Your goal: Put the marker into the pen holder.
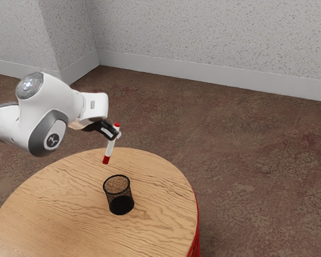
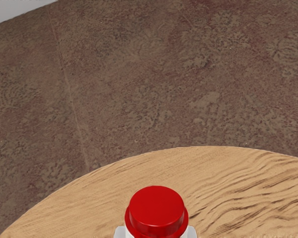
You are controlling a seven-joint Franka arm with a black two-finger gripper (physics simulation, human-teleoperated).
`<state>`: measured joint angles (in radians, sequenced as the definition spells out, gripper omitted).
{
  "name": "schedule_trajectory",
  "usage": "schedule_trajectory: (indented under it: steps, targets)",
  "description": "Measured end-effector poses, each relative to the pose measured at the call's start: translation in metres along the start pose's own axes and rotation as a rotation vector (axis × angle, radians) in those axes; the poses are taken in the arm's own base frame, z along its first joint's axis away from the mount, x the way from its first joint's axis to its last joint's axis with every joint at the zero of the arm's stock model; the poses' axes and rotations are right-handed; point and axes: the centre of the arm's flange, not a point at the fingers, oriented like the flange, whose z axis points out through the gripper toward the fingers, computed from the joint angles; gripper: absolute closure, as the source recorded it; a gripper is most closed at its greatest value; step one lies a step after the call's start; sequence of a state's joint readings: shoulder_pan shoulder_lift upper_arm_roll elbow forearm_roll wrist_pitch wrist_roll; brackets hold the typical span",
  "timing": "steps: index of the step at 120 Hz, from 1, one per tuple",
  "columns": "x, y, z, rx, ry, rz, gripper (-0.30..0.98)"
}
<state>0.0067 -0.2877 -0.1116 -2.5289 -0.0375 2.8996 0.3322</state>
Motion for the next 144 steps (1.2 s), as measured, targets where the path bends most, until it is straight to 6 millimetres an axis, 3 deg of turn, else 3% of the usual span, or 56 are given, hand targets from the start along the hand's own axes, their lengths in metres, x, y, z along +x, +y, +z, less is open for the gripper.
schedule_trajectory:
  steps: [24, 54, 75, 92, 103, 118, 130, 144]
  targets:
    - [-0.009, 0.03, 0.007, -0.035, -0.022, 0.028, 0.73]
    - [-0.023, 0.038, 0.031, -0.063, -0.074, 0.024, 0.73]
    - [-0.026, 0.039, 0.035, -0.069, -0.087, 0.024, 0.36]
    - [-0.024, 0.034, 0.035, -0.067, -0.086, 0.017, 0.19]
    - [0.008, -0.006, 0.025, -0.065, -0.107, -0.046, 0.12]
    - [0.065, -0.094, 0.019, -0.084, -0.252, -0.164, 0.07]
    - [0.109, -0.143, -0.019, -0.073, -0.326, -0.218, 0.04]
    - [0.125, -0.181, -0.052, -0.062, -0.414, -0.288, 0.02]
